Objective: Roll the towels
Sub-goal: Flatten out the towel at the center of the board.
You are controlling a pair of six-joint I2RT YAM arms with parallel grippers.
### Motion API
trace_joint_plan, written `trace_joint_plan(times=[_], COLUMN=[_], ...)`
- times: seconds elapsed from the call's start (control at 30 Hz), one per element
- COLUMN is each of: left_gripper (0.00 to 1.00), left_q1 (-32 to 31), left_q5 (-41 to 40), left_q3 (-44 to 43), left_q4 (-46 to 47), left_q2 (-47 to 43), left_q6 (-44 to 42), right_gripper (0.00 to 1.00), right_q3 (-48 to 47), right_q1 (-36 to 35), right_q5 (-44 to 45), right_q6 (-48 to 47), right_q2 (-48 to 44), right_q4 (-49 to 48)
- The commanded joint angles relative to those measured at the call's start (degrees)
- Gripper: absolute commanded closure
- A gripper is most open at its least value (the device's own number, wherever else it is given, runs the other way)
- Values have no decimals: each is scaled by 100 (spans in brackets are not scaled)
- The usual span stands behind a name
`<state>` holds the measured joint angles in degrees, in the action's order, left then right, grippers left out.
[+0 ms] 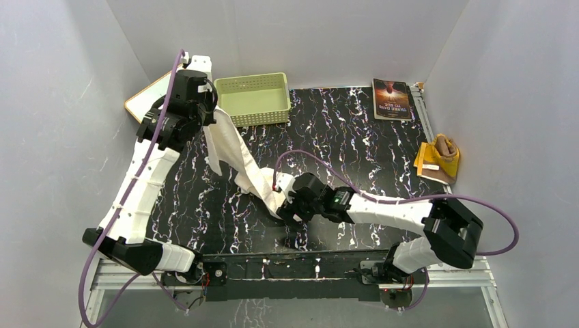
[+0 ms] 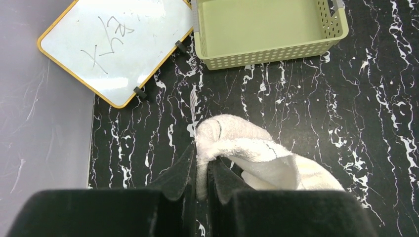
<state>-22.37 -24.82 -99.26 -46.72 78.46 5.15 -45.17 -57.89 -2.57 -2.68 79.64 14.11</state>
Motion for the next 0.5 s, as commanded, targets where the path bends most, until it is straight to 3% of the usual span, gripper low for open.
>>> trace_joint_plan(times=[0.0, 0.47], left_gripper=[100, 100], left_q1=[106, 401], left_q5=[28, 55], left_q3=[38, 55], left_q4=[-181, -329], left_q2=[-77, -85], left_q6=[-58, -170], right_gripper=[23, 42], right_q3=[-21, -212], right_q1=[-1, 6], right_q5=[220, 68], right_q6=[-360, -223], right_q2=[162, 956], right_q4=[-49, 145])
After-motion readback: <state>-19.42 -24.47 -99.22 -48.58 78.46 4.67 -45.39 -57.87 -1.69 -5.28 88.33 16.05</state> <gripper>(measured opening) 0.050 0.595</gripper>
